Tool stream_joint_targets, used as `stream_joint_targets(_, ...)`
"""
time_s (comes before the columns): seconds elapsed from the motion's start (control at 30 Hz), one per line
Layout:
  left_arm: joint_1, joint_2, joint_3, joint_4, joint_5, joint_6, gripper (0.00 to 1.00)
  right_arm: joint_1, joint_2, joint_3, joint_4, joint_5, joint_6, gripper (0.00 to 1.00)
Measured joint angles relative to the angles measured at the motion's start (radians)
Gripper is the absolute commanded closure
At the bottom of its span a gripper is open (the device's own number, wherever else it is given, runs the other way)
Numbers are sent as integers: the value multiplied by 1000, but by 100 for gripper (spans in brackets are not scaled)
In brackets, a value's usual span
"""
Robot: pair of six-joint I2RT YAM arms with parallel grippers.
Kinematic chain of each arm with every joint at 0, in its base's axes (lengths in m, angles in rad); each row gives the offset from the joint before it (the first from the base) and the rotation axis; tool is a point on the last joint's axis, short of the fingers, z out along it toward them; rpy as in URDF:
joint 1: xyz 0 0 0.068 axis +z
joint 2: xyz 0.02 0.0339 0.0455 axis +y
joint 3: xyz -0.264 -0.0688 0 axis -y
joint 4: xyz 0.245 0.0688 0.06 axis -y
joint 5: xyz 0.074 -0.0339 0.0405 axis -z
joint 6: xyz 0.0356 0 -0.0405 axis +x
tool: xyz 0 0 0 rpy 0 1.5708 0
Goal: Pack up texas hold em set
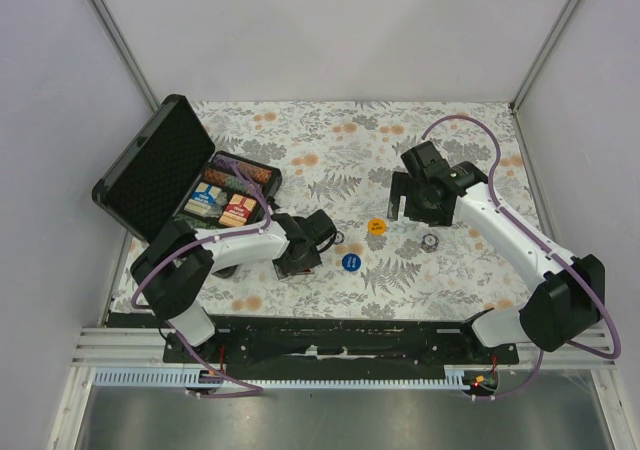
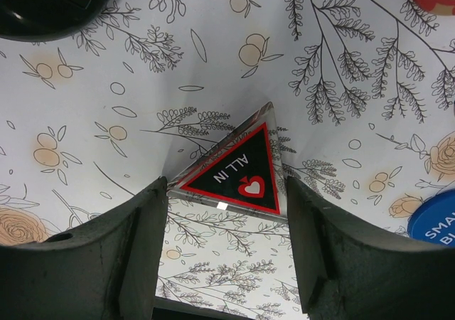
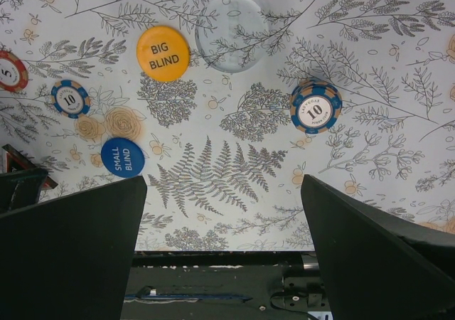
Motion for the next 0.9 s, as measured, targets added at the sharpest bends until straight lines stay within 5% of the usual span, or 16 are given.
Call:
stream_joint_targets(0.63,4,-162,113,-77,-95,65,46,-4,0,2,0,-12,1,2)
stream_joint_targets(0.9,105,-264,128,-130,-121,100,46,-4,0,10,1,-22,4,2)
